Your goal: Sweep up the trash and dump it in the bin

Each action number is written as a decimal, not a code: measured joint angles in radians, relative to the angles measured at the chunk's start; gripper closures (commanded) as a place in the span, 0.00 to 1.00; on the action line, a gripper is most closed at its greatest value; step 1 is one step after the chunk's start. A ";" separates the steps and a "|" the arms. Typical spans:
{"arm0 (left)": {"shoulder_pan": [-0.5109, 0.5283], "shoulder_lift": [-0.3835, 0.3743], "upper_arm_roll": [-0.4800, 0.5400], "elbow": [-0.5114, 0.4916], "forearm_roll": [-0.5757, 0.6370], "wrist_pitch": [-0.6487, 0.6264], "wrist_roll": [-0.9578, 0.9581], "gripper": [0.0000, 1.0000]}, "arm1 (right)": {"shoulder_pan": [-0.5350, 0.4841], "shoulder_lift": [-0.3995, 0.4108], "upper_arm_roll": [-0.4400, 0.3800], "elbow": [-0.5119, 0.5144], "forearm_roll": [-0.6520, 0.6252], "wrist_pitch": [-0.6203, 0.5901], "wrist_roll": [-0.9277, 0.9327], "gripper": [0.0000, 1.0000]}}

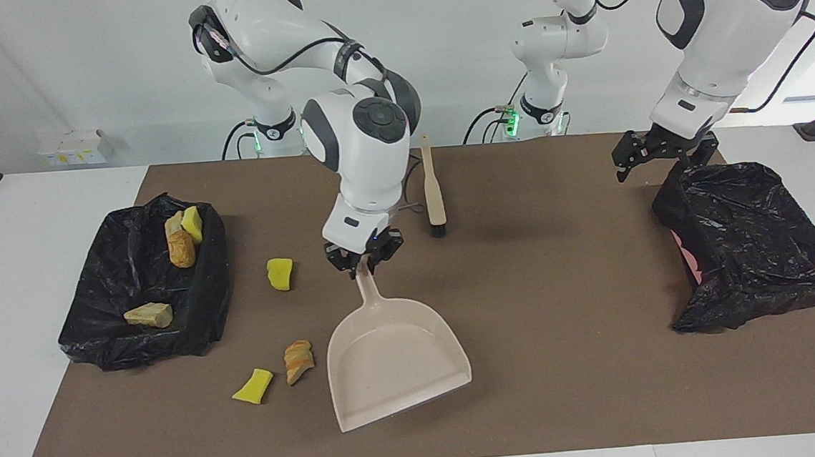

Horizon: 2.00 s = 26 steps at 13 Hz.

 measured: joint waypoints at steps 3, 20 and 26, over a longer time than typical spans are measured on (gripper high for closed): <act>0.000 0.000 0.000 -0.002 0.000 0.000 0.004 0.00 | 0.012 0.026 -0.002 0.016 0.093 0.016 0.070 1.00; -0.047 0.069 -0.018 -0.011 0.000 0.110 -0.002 0.00 | 0.021 -0.028 -0.001 0.024 0.194 -0.013 0.108 0.38; -0.188 0.201 -0.021 -0.010 -0.001 0.249 -0.123 0.00 | 0.015 -0.359 0.003 -0.336 0.281 -0.055 0.108 0.25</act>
